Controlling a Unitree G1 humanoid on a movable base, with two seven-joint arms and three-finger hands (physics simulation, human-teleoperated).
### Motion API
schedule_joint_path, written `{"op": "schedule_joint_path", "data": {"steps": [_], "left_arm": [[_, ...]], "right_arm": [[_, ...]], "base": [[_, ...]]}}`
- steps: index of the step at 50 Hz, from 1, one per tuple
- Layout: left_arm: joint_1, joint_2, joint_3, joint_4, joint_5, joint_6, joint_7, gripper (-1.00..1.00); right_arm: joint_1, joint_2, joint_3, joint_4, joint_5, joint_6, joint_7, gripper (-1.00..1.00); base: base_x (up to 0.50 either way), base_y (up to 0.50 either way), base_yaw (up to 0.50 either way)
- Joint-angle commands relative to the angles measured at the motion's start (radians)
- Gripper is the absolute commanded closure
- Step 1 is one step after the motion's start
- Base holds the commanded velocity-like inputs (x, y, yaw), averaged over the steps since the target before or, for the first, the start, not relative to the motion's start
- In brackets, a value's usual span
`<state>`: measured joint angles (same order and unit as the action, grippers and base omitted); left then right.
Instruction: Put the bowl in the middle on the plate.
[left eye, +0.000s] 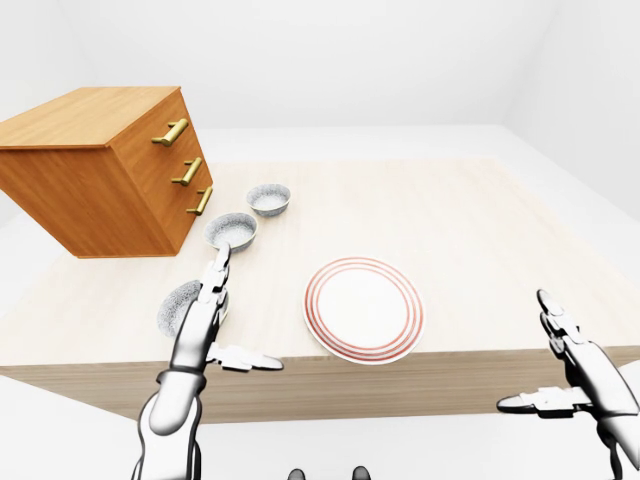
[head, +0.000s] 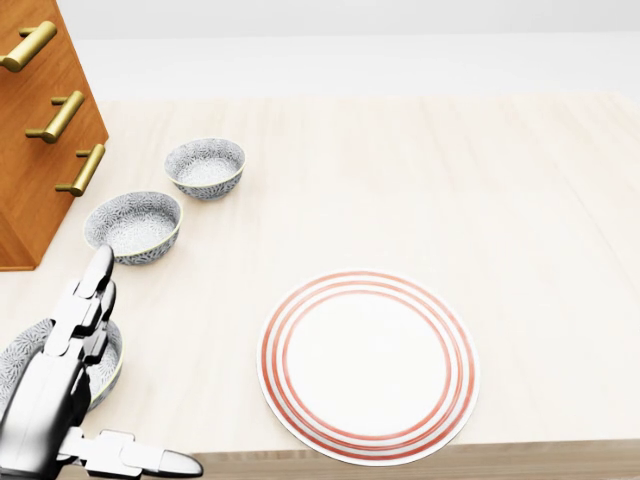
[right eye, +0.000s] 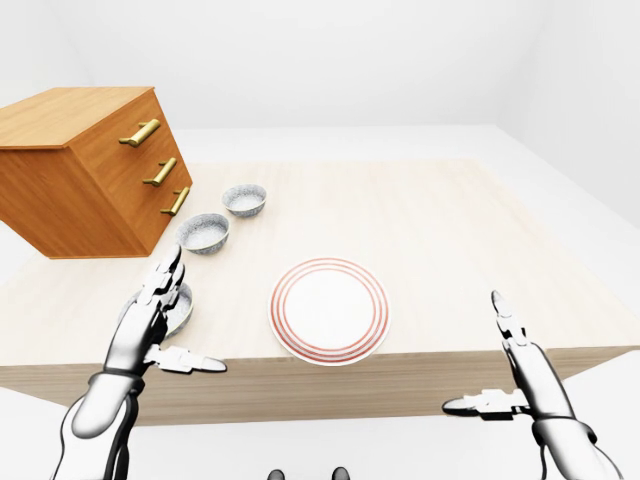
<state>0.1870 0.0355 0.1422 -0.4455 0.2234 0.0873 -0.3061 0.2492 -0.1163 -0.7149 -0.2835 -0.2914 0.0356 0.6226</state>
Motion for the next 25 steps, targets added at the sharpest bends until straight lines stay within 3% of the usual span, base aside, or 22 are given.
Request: {"op": "schedule_joint_path", "data": {"steps": [1, 6, 7, 8, 25], "left_arm": [[0.013, -0.003, -0.008, 0.01, 0.004, 0.0, 0.006, -1.0], [0.011, 0.0, -0.001, 0.024, -0.001, 0.0, 0.006, -1.0], [0.01, -0.001, -0.003, 0.041, 0.0, 0.0, 0.01, -1.0], [0.01, -0.003, -0.005, 0.05, -0.001, 0.0, 0.014, -1.0], [0.011, -0.002, -0.016, 0.056, -0.002, 0.0, 0.023, -1.0]], "right_arm": [[0.033, 0.039, -0.032, 0.028, 0.028, -0.026, 0.011, -1.0], [0.024, 0.042, -0.018, 0.038, 0.033, -0.005, -0.007, -1.0], [0.015, 0.052, -0.015, 0.006, 0.071, 0.048, 0.002, -1.0], [0.014, 0.056, -0.012, -0.022, 0.096, 0.052, 0.009, -1.0], [0.016, 0.054, -0.001, -0.053, 0.137, 0.052, 0.015, -1.0]], "base": [[0.0, 0.0, 0.0], [0.0, 0.0, 0.0], [0.0, 0.0, 0.0], [0.0, 0.0, 0.0], [0.0, 0.0, 0.0]]}}
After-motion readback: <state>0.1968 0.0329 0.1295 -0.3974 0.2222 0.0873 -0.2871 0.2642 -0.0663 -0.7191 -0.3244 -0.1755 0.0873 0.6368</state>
